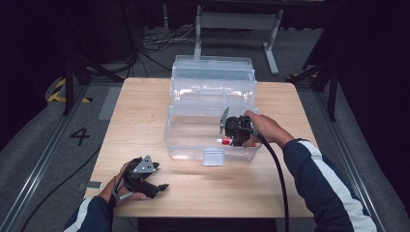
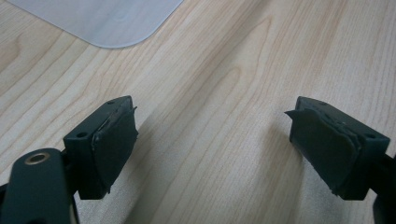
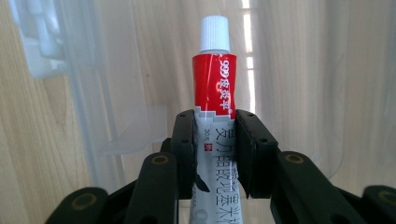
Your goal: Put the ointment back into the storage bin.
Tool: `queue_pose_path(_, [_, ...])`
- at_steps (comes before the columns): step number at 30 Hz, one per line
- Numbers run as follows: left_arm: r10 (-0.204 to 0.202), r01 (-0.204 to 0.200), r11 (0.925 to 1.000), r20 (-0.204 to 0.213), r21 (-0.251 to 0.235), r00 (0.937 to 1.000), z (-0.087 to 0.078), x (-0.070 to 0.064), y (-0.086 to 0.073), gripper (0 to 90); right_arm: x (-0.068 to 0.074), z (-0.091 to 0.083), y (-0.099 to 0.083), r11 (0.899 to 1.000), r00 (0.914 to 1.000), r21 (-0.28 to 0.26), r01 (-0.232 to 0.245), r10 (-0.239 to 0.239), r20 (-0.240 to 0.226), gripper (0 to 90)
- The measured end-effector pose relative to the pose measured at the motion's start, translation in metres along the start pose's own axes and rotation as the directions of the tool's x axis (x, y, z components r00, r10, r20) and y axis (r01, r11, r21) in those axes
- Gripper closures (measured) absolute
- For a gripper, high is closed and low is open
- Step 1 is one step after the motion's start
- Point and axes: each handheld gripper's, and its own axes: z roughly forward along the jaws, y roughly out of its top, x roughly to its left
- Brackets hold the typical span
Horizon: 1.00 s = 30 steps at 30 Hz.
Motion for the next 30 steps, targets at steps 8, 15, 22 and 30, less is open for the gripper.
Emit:
queue_pose_path(8, [0.002, -0.002, 1.0000, 0.001, -0.002, 1.0000, 0.0001, 0.0002, 0.0001, 15.0, -0.0025, 0.0030, -0.0005, 1.000, 0.9999, -0.004, 0.011, -0.011, -0.007, 70.4])
queue_pose_path(15, [0.002, -0.002, 1.0000, 0.002, -0.001, 1.0000, 0.0001, 0.0003, 0.0001, 15.0, -0.0043, 0.0033, -0.0005, 1.000, 0.9996, 0.004, 0.011, -0.011, -0.026, 69.9])
queue_pose_path(22, [0.003, -0.003, 1.0000, 0.000, -0.001, 1.0000, 0.0002, 0.0002, 0.0001, 15.0, -0.0033, 0.0004, -0.0038, 1.000, 0.9999, -0.005, -0.011, 0.011, -0.013, 65.3])
queue_pose_path(30, [0.002, -0.002, 1.0000, 0.002, -0.004, 1.0000, 0.0004, 0.0003, 0.0002, 15.0, -0.0019, -0.0063, -0.0080, 0.999, 0.9998, -0.050, -0.019, 0.019, -0.004, 63.2])
